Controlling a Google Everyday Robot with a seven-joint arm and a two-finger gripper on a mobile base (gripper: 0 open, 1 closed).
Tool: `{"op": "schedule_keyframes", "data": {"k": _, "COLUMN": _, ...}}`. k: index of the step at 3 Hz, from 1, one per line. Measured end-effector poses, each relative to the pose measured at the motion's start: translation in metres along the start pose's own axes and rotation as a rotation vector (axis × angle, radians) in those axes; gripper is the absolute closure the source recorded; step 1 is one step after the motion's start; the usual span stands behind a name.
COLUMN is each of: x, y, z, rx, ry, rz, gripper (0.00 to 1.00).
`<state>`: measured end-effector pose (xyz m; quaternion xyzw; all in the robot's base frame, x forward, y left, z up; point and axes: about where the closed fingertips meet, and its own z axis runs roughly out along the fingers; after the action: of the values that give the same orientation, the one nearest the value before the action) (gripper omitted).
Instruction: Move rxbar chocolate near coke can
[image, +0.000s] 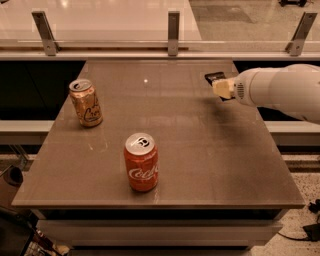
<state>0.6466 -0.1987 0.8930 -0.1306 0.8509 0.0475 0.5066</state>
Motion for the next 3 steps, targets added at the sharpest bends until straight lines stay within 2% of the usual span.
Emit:
{"op": "schedule_keyframes", "data": {"k": 1, "x": 0.009, "y": 0.011, "z": -0.017, "rx": -0.016, "ry": 0.011, "rz": -0.033, "gripper": 1.0}}
{"op": "schedule_keyframes", "data": {"k": 2, "x": 0.02, "y": 0.01, "z": -0.035, "rx": -0.004, "ry": 0.016, "rz": -0.041, "gripper": 1.0}}
{"op": "schedule_keyframes", "data": {"k": 3, "x": 0.031, "y": -0.003, "z": -0.058, "rx": 0.04, "ry": 0.015, "rz": -0.028, "gripper": 1.0}}
